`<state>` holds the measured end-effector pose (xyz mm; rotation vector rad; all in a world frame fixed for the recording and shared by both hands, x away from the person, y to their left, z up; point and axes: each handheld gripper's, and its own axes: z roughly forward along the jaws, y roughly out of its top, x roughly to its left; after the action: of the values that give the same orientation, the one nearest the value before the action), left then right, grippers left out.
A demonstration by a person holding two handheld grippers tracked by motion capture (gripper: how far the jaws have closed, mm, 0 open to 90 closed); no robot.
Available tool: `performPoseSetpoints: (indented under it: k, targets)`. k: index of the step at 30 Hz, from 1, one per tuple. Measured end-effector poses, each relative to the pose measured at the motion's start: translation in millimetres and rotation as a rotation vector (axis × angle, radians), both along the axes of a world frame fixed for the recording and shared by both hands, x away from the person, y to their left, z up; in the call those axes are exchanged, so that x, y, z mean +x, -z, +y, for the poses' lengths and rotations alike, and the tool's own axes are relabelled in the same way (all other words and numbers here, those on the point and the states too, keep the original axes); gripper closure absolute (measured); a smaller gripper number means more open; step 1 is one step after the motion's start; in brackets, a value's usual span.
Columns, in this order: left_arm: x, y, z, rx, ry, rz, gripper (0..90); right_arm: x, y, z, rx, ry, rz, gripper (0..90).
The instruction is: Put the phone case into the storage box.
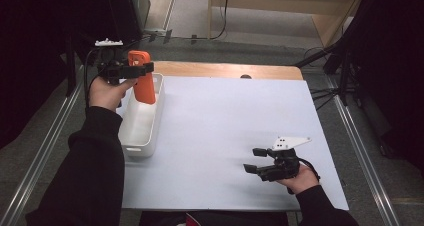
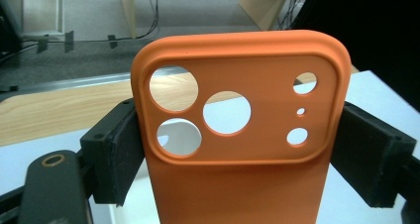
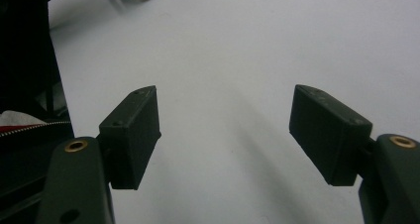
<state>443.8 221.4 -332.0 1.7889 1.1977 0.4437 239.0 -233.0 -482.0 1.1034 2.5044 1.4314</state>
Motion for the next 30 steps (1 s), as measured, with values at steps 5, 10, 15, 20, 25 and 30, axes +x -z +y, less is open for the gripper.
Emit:
performPoseSetpoints:
  k: [5, 10, 15, 20, 25, 30]
  targets:
    - [6.1, 0.4, -0.4, 0.005, -0.013, -0.004, 15.3, 0.4, -1.1, -1.6, 0.002, 0.01, -0.002, 26.8]
    - [14.1, -0.2, -1.5, 0.012, -0.024, -0.009, 15.3, 0.6, -1.1, -1.4, 0.002, 0.006, -0.005, 26.8]
    - [19.2, -0.9, -4.5, 0.027, -0.027, -0.02, 15.3, 0.1, -1.3, -1.8, 0.002, 0.007, -0.005, 26.8]
    - [28.9, 0.8, -6.1, 0.032, -0.063, -0.037, 15.3, -0.2, -1.7, -2.6, 0.004, 0.009, -0.008, 26.8]
    - [36.3, 5.2, -7.8, 0.044, -0.09, -0.041, 15.3, -0.5, -1.9, -2.5, 0.005, 0.007, -0.009, 26.8]
    - [41.6, 10.4, -6.8, 0.014, -0.086, -0.035, 15.2, -0.6, -2.0, -2.5, 0.007, 0.008, -0.008, 26.8]
